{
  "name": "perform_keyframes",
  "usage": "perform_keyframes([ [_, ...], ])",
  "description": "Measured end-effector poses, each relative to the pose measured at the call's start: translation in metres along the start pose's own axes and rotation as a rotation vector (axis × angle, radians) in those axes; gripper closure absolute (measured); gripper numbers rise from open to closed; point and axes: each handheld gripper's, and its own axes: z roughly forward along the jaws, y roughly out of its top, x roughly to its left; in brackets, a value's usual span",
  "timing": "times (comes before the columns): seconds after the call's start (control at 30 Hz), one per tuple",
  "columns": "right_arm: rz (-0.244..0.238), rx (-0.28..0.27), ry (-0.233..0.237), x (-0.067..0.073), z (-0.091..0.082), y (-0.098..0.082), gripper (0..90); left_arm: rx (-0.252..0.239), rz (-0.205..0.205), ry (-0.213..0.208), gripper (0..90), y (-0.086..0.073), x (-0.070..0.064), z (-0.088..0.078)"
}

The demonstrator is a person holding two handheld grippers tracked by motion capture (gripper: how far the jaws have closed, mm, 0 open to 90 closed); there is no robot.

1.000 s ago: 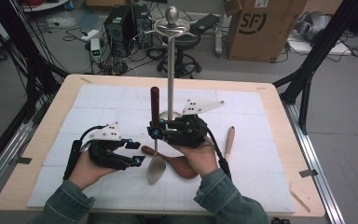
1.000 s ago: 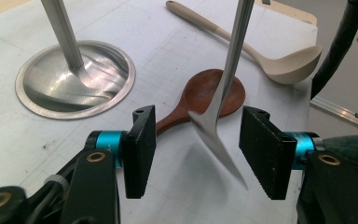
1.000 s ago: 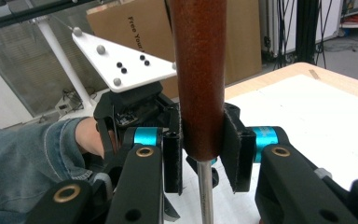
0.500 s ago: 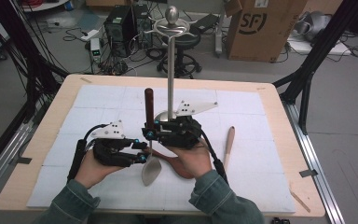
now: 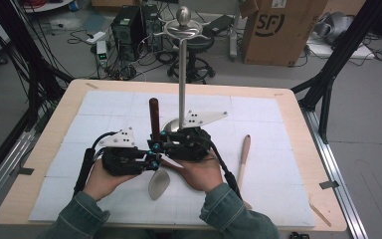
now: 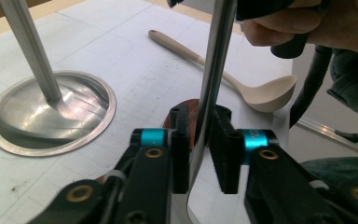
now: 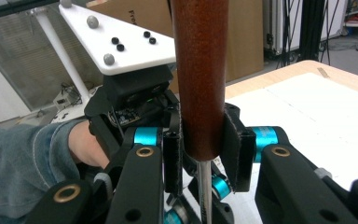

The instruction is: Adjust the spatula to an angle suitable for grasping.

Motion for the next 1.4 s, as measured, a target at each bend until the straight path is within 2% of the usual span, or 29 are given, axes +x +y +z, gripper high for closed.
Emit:
perform_keyframes([
  [0.13,-0.013,0.002,0.017,-0.001,-0.001,0.0,72.5,-0.002,0.027,0.001,83.3,0.001,-0.003,-0.001],
  [0.23,-0.057,0.01,0.044,-0.001,-0.003,0.0,72.6,0.003,0.05,-0.018,83.6,0.0,-0.004,-0.001],
  [0.33,-0.081,0.015,0.079,-0.001,-0.003,0.001,72.1,0.006,0.067,-0.023,83.7,0.0,-0.006,-0.002],
  [0.43,-0.102,-0.006,0.107,-0.003,-0.005,0.004,67.7,0.011,0.076,-0.029,83.8,0.0,-0.006,-0.003],
  [0.5,-0.113,0.0,0.115,-0.003,-0.007,0.005,66.6,0.012,0.084,-0.039,83.8,0.0,-0.006,-0.004],
  [0.6,-0.116,-0.002,0.136,-0.003,-0.008,0.007,67.2,0.013,0.09,-0.05,83.8,0.001,-0.007,-0.003],
  [0.7,-0.12,-0.007,0.151,-0.003,-0.008,0.008,72.1,0.013,0.093,-0.055,83.8,0.001,-0.007,-0.003],
  [0.77,-0.133,-0.014,0.143,-0.002,-0.008,0.009,72.5,0.01,0.079,-0.06,83.6,0.001,-0.007,-0.003],
  [0.8,-0.125,-0.013,0.143,-0.001,-0.008,0.009,72.7,0.011,0.074,-0.062,83.3,0.001,-0.006,-0.002],
  [1.03,-0.104,-0.037,0.055,0.007,-0.007,0.01,73.1,-0.025,0.042,-0.023,74.7,0.002,-0.005,-0.003],
  [1.17,-0.095,-0.06,0.012,0.011,-0.007,0.013,73.1,-0.046,0.039,0.0,75.1,0.003,-0.006,-0.004],
  [1.23,-0.085,-0.064,-0.008,0.012,-0.008,0.013,73.1,-0.046,0.042,0.004,80.0,0.003,-0.007,-0.005],
  [1.33,-0.085,-0.059,0.002,0.011,-0.008,0.012,73.1,-0.037,0.057,-0.014,83.5,0.003,-0.008,-0.005],
  [1.4,-0.084,-0.053,0.042,0.008,-0.007,0.012,72.8,-0.033,0.066,-0.032,83.9,0.003,-0.008,-0.006],
])
